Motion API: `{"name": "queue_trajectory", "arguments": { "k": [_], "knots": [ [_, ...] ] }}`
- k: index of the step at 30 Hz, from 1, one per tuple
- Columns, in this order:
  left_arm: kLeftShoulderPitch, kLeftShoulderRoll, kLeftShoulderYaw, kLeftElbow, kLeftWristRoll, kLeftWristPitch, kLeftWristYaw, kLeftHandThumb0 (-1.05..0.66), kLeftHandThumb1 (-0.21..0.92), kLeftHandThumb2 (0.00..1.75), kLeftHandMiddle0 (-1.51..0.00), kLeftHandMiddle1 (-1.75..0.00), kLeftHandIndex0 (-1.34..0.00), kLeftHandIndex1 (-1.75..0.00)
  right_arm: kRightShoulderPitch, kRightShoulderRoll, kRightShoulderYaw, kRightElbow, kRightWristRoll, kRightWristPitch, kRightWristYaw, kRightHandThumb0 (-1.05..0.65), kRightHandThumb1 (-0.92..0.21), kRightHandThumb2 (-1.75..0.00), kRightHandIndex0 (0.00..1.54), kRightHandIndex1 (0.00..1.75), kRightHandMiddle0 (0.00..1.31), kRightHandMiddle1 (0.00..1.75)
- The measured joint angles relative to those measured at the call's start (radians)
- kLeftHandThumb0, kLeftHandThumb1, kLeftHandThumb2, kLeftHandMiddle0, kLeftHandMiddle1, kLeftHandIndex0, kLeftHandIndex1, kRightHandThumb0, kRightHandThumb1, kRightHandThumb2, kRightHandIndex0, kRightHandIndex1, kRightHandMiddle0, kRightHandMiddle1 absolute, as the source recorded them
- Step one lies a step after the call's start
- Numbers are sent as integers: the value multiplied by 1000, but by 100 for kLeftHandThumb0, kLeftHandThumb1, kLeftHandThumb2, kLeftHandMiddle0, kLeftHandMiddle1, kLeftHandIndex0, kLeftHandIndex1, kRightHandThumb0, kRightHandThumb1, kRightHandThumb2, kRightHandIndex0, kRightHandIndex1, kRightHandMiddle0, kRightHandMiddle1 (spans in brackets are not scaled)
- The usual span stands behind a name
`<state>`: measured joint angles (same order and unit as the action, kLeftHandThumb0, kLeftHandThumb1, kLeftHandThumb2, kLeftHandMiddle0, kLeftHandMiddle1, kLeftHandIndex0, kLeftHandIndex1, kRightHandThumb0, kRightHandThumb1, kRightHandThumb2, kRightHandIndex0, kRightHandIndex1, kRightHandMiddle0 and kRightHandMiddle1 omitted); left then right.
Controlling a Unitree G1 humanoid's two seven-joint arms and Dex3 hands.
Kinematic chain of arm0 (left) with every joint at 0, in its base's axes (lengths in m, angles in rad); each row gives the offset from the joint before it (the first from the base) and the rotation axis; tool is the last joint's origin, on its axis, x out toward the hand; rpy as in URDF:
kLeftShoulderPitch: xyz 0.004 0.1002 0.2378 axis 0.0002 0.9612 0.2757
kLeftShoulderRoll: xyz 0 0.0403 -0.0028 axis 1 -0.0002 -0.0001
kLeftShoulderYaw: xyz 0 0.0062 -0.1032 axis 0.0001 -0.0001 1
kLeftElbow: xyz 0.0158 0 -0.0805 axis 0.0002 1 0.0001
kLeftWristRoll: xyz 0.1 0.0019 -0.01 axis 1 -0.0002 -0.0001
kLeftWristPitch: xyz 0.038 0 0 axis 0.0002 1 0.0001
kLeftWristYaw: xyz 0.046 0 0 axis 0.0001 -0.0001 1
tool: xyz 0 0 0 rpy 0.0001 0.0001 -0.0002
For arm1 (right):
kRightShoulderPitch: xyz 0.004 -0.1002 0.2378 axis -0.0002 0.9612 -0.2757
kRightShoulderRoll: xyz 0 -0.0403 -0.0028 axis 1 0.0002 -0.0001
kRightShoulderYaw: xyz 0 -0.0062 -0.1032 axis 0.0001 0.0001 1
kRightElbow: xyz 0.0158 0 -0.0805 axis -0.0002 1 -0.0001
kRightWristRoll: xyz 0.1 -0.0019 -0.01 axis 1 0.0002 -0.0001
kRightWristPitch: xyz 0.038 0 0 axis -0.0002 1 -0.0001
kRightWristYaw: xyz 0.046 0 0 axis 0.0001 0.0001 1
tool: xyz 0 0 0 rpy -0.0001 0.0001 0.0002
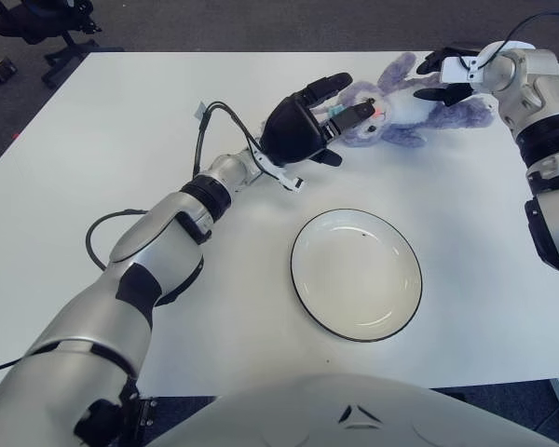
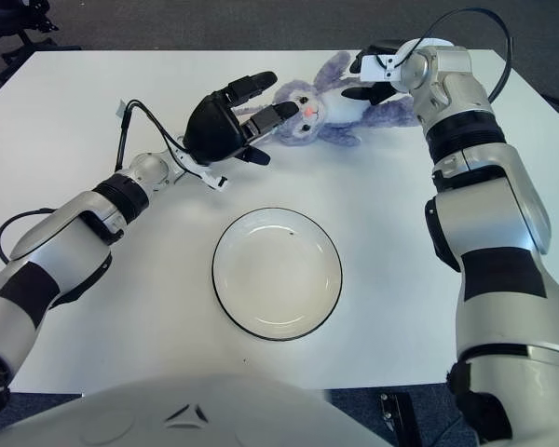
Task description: Put the doll into the plate.
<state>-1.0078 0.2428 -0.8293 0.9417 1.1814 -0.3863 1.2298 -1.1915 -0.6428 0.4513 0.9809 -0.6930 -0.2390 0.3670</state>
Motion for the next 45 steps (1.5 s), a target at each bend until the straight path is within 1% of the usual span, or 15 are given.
{"name": "queue_trajectory", "arguments": {
  "k": [1, 2, 3, 5, 7, 10, 13, 15, 17, 22, 27, 28, 31, 37, 45],
  "knots": [
    [0, 0, 1, -1, 0, 0, 0, -34, 92, 18, -78, -9, -50, -61, 14, -8, -5, 1, 3, -41, -41, -88, -92, -46, 26, 1, 29, 0],
    [1, 0, 3, -2, -1, 0, 0, -35, 92, 20, -76, -19, -50, -78, 28, -13, -9, 1, 8, -81, -76, -88, -92, -45, 25, 1, 29, 0],
    [3, 1, 7, -3, -4, 1, 0, -35, 92, 23, -67, -43, -47, -103, 41, -18, -12, 1, 11, -120, -110, -89, -92, -44, 23, 1, 28, 0],
    [12, 2, 23, -8, -19, 8, 1, -35, 92, 25, -56, -78, -46, -125, 68, -24, -14, 1, 13, -179, -160, -89, -92, -42, 20, 0, 28, 0],
    [29, -1, 47, -17, -40, 26, 8, -15, 92, 25, -51, -111, -44, -135, 91, -25, -12, -2, 12, -218, -183, -90, -92, -40, 17, 0, 27, 0],
    [50, -4, 71, -27, -65, 48, 15, -5, 92, 25, -49, -127, -43, -140, 116, -25, -11, -4, 10, -243, -198, -90, -92, -39, 15, 0, 26, 0],
    [62, -5, 80, -33, -74, 57, 18, -2, 92, 25, -48, -132, -42, -142, 123, -25, -11, -4, 8, -253, -202, -90, -92, -39, 15, 0, 26, 0],
    [70, -6, 95, -34, -96, 40, 3, -1, 79, 59, -38, -153, -31, -160, 129, -28, -12, -24, 4, -254, -205, -87, -92, -35, 17, 1, 27, 1],
    [83, -4, 141, -28, -173, -13, -46, -1, 74, 73, -35, -161, -26, -167, 144, -33, -13, -74, -1, -253, -220, -86, -92, -33, 18, 1, 28, 1],
    [107, 55, 261, 13, -348, -143, -183, 0, 71, 82, -30, -169, -21, -173, 177, -33, -13, -181, -17, -271, -266, -85, -92, -31, 19, 1, 29, 2],
    [126, 114, 313, 32, -395, -176, -240, 0, 70, 84, -29, -170, -20, -174, 195, -37, -13, -206, -28, -270, -278, -85, -92, -30, 19, 1, 29, 2],
    [131, 121, 323, 33, -401, -180, -250, 0, 76, 73, -28, -167, -22, -172, 198, -38, -13, -207, -29, -268, -279, -84, -92, -30, 20, 1, 30, 2],
    [172, 123, 393, 9, -528, -225, -376, -1, 86, 54, -26, -160, -24, -166, 207, -32, -12, -230, -45, -262, -305, -84, -92, -28, 22, 2, 30, 2],
    [282, 140, 521, -52, -737, -236, -617, -1, 91, 44, -26, -157, -25, -162, 235, -16, -12, -299, -68, -254, -330, -84, -92, -27, 22, 2, 30, 2],
    [360, 146, 612, -82, -832, -208, -788, -1, 92, 43, -25, -162, -26, -157, 260, -3, -14, -358, -70, -224, -302, -83, -92, -27, 22, 1, 28, 0]
  ]
}}
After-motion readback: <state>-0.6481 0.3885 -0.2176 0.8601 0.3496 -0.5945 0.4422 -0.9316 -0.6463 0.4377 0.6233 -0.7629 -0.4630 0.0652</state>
